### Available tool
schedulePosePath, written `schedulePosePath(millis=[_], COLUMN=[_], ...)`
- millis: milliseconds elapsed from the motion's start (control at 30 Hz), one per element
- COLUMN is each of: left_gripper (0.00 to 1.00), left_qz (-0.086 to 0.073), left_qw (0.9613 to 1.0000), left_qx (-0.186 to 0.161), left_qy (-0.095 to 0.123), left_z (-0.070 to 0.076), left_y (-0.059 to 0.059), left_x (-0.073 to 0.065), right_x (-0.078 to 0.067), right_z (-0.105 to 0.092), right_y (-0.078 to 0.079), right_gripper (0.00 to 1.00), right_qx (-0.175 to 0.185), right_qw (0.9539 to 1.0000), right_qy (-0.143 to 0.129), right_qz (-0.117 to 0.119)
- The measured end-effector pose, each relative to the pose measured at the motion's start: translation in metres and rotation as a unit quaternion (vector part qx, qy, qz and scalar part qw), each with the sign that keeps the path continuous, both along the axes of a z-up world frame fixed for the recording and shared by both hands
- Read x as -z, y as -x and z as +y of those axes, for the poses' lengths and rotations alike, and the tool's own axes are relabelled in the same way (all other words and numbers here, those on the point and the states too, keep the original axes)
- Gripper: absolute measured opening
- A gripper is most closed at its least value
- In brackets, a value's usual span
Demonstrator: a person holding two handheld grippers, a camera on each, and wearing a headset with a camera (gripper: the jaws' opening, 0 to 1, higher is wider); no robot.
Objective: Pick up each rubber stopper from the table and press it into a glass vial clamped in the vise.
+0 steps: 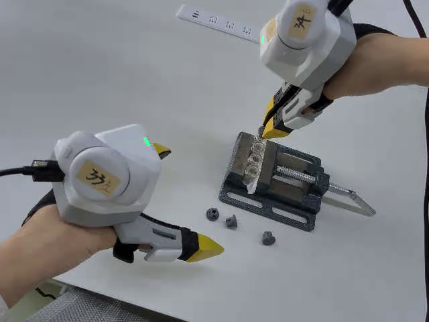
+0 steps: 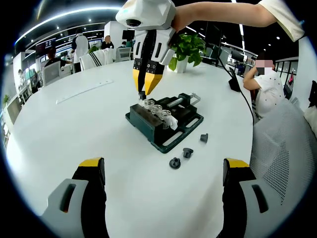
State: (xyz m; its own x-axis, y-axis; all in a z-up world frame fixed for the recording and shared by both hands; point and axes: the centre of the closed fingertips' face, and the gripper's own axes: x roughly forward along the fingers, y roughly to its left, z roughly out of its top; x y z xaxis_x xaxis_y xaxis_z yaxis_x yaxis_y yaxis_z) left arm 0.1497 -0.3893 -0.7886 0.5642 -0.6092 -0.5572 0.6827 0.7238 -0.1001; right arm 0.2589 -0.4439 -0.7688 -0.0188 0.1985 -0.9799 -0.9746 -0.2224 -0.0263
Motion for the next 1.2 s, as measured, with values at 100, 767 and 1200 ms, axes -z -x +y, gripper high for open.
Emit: schedulePosePath(millis=[100, 767, 1200], left_gripper=[0.99, 0.99, 0.98], left_qz=[0.002, 0.002, 0.005], left_qw=[1.0, 1.0, 1.0], left_qx=[-0.001, 0.0, -0.004], left_qy=[0.001, 0.004, 0.002], left_z=[-0.0005, -0.0019, -0.0003], left_y=[0.0005, 0.0, 0.0009], left_x=[0.0004, -0.0008, -0.0011], right_x=[-0.0007, -0.0002, -0.001], right_z=[0.0007, -0.0016, -0.0031], right_y=[0.0012, 0.0006, -0.0007], right_gripper=[0.04, 0.04, 0.06], right_qx=[-0.001, 0.015, -0.002], right_qw=[1.0, 0.9998, 0.9999], right_qy=[0.006, 0.016, 0.01], right_qz=[-0.001, 0.001, -0.004])
